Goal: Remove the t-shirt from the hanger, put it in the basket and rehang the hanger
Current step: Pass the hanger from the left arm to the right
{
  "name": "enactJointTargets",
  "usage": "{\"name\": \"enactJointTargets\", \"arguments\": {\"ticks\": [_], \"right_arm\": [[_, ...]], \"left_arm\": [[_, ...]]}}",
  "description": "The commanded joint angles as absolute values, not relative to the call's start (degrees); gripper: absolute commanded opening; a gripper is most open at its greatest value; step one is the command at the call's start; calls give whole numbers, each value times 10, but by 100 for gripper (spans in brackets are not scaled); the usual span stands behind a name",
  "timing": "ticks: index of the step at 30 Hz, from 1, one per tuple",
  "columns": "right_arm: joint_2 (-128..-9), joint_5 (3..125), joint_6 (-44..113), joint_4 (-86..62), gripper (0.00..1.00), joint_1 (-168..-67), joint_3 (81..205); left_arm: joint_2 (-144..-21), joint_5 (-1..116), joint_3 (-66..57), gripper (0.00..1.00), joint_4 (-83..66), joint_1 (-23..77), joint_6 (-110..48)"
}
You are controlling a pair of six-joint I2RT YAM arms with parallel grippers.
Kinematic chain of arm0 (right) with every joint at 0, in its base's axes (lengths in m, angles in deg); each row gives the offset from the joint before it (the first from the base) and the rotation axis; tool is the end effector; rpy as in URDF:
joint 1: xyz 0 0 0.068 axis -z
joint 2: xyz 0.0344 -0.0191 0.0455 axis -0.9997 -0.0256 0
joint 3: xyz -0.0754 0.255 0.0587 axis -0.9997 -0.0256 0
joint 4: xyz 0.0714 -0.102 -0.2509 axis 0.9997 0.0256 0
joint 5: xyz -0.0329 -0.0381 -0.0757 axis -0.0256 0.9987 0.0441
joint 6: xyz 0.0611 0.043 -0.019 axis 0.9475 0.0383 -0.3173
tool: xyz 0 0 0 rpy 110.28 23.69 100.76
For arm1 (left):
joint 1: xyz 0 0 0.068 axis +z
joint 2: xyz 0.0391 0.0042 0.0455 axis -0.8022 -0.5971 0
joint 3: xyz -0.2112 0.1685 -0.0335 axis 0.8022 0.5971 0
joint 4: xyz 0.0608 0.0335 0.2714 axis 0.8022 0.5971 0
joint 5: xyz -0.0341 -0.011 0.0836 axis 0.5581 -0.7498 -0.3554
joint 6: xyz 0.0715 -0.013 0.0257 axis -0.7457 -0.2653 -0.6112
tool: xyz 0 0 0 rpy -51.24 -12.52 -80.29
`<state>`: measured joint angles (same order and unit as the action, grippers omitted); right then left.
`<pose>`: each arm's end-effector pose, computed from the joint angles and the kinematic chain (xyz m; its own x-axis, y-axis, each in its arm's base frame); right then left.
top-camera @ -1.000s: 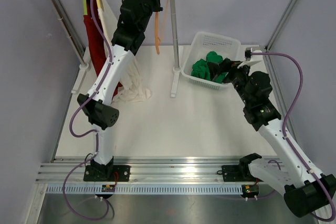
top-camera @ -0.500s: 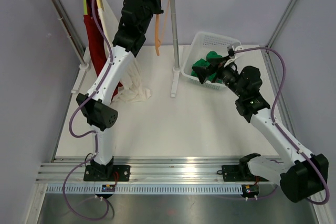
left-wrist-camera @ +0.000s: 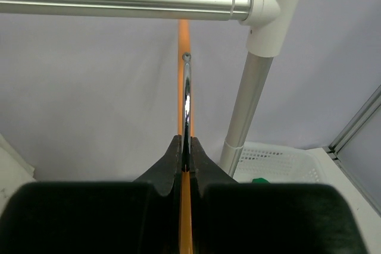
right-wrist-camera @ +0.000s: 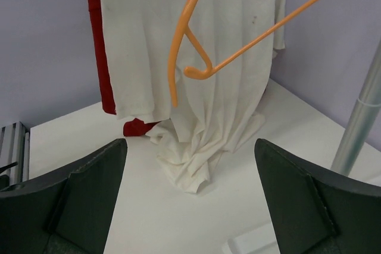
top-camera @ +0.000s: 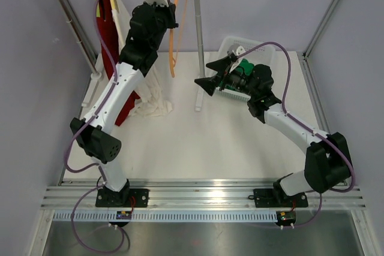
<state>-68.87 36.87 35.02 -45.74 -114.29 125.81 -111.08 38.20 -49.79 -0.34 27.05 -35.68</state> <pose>0.3215 0.1965 0.3469 0.0482 0.1391 -0.9891 -0.8743 0.4846 0.0255 0.4199 -0.1937 0.5112 0.0954 -0.1787 -0.9793 0.2795 0.9490 -0.1459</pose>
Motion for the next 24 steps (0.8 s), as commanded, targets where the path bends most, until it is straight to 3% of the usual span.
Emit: {"name": "enactJointTargets", "arguments": {"ticks": [1,8,12,18,24], "right_arm": [[-711,354,361,-536,95,-1153,1301],[-736,437,479,-513,88,-1153,1346],[-732,435,472,-487,89,-1153,1367],[-720,491,522,-306,91,-1153,1433],[-674,510,526,-298,93,-1153,1400]], "left_arm": [[-1044,356,-456,0,-63,273,-359],[-947,357,-336,0,-97,273,-354],[-913,356,-307,0,-63,273,-349],[-825,385,-201,0,-58,273,-330],[-741,407,-113,0,-69,272,-326]]}}
